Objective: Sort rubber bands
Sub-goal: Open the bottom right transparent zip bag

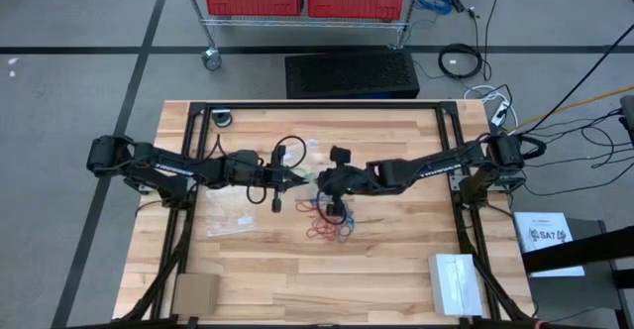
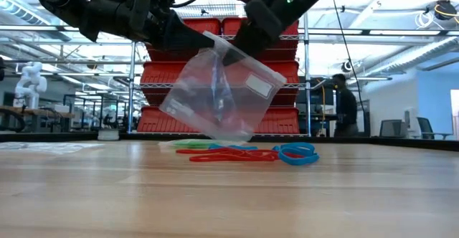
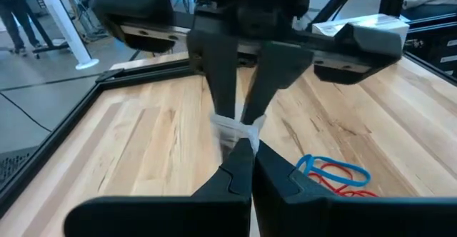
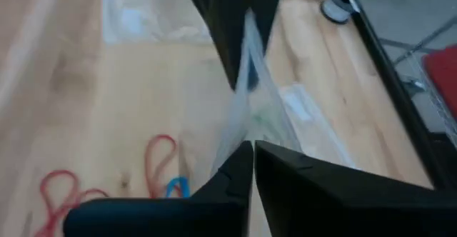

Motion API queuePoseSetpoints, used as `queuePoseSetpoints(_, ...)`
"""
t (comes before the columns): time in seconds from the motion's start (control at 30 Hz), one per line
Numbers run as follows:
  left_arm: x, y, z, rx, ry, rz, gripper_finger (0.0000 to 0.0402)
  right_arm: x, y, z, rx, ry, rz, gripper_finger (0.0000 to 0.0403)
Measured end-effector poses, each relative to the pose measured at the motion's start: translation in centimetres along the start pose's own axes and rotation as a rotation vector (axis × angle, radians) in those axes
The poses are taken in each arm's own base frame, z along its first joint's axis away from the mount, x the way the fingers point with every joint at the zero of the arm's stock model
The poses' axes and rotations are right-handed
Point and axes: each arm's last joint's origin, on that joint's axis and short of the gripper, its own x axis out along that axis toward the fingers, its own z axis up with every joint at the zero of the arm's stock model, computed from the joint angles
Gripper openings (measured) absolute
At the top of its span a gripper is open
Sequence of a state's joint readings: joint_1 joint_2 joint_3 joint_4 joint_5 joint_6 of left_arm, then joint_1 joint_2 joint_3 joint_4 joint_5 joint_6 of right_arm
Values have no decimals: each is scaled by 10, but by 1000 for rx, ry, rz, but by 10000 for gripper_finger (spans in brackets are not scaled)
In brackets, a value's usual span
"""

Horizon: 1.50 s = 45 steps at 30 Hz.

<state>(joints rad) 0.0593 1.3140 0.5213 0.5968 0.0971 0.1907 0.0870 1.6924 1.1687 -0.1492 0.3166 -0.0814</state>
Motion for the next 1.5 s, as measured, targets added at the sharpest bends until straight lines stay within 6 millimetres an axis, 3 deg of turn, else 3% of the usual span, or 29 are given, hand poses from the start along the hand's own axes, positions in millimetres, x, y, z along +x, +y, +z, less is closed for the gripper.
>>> queuePoseSetpoints(0.27,0,0,0,1,-4,1,2,10,14,0,39,-43,171,1)
queuePoseSetpoints(0.5,0,0,1,1,-8,2,2,25,15,-10,137,15,65,11)
queuePoseSetpoints(0.63,0,0,1,0,-8,2,2,27,7,-8,153,-11,47,50)
queuePoseSetpoints(0.9,0,0,1,-19,-9,1,2,29,4,-4,176,-54,74,172)
queuePoseSetpoints(1.03,0,1,1,-19,-7,2,2,28,7,-6,162,-34,80,205)
queuePoseSetpoints(1.3,-4,5,2,-24,4,18,2,12,8,-4,110,4,85,212)
queuePoseSetpoints(1.5,-9,5,6,-24,7,18,2,-21,2,6,88,-16,88,213)
